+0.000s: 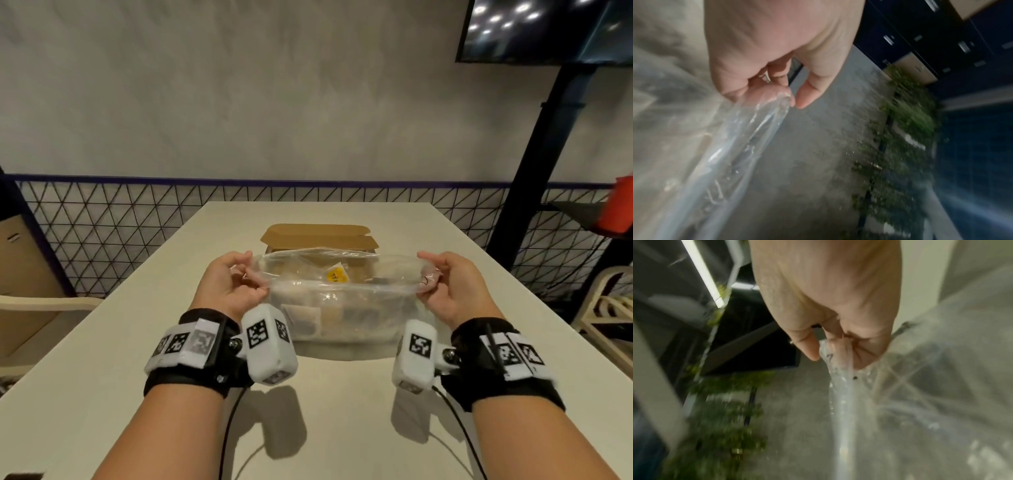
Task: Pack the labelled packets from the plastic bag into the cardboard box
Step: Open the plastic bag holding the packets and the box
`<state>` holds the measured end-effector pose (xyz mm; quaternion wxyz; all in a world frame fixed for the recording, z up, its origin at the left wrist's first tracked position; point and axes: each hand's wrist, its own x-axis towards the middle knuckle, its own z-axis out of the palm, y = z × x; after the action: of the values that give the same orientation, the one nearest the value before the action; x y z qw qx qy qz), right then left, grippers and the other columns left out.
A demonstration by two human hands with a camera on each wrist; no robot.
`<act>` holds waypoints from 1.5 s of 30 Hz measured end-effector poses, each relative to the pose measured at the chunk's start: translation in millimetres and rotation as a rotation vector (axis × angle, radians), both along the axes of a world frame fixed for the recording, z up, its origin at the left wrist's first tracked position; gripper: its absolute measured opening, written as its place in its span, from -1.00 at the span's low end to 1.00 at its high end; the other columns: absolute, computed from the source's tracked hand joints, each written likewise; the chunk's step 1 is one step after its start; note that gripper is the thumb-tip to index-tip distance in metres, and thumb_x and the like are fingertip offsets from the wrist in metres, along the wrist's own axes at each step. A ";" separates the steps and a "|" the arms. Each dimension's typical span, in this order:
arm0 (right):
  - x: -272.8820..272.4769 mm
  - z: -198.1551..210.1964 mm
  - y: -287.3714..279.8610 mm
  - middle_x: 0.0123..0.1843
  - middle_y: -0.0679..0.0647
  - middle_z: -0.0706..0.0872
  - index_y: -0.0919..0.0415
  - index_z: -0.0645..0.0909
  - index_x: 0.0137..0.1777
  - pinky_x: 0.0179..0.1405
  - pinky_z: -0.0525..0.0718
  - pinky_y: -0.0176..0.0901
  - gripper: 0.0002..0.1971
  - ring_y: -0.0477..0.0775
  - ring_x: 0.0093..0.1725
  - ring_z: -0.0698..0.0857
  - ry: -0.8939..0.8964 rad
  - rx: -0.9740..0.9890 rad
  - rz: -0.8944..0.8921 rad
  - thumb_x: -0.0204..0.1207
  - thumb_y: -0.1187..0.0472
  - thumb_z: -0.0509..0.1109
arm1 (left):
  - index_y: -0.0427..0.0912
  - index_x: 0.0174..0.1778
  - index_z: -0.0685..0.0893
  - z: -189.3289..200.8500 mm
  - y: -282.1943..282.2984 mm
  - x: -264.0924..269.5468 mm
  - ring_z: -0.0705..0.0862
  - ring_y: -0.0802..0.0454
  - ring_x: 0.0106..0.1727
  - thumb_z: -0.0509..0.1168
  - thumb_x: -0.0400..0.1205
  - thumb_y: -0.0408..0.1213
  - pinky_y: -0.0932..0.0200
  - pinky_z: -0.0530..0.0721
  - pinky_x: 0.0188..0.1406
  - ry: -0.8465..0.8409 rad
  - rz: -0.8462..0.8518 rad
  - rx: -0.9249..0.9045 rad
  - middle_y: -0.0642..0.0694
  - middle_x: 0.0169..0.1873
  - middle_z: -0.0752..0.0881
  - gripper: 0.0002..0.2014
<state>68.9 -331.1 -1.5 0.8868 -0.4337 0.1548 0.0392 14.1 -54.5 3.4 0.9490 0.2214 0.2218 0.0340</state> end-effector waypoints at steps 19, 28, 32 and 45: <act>1.7 5.0 8.0 -0.46 0.07 0.35 0.17 0.39 -0.43 -0.59 0.24 -0.24 -0.64 0.01 -0.53 0.27 0.042 -0.588 -0.026 0.65 0.19 0.18 | -0.18 -0.27 0.67 -2.7 -1.7 -2.9 0.41 0.07 -0.51 0.41 0.55 -0.27 0.19 0.43 -0.45 -0.039 -0.086 1.203 0.01 -0.53 0.58 -0.89; 5.9 0.8 4.7 -0.39 0.01 0.44 0.15 0.46 -0.39 -0.48 0.31 -0.18 -0.65 -0.03 -0.50 0.35 0.069 -0.467 -0.048 0.67 0.15 0.20 | -0.14 -0.31 0.60 0.0 -5.4 -5.8 0.39 0.17 -0.64 0.33 0.60 -0.19 0.29 0.39 -0.58 -0.122 -0.179 1.170 0.08 -0.64 0.52 -0.82; 4.3 1.4 5.6 -0.38 0.03 0.45 0.18 0.49 -0.37 -0.51 0.33 -0.21 -0.65 -0.01 -0.49 0.38 0.058 -0.482 -0.040 0.67 0.12 0.21 | -0.11 -0.24 0.69 2.1 -11.1 -8.3 0.42 0.14 -0.59 0.26 0.64 -0.11 0.24 0.37 -0.45 -0.091 -0.187 1.149 0.12 -0.64 0.56 -0.79; -1.5 -1.6 -4.8 -0.41 0.06 0.51 0.17 0.54 -0.41 -0.42 0.38 -0.21 -0.72 0.01 -0.44 0.41 -0.204 -0.849 0.069 0.52 0.16 0.40 | -0.13 -0.34 0.68 5.9 -16.3 -3.3 0.35 0.03 -0.43 0.23 0.67 -0.15 0.17 0.37 -0.37 0.012 -0.057 1.253 -0.06 -0.34 0.58 -0.71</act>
<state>67.4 -335.9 -3.1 0.6388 -0.7664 0.0540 -0.0412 10.8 -70.9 9.4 0.6383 0.7417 0.1594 0.1309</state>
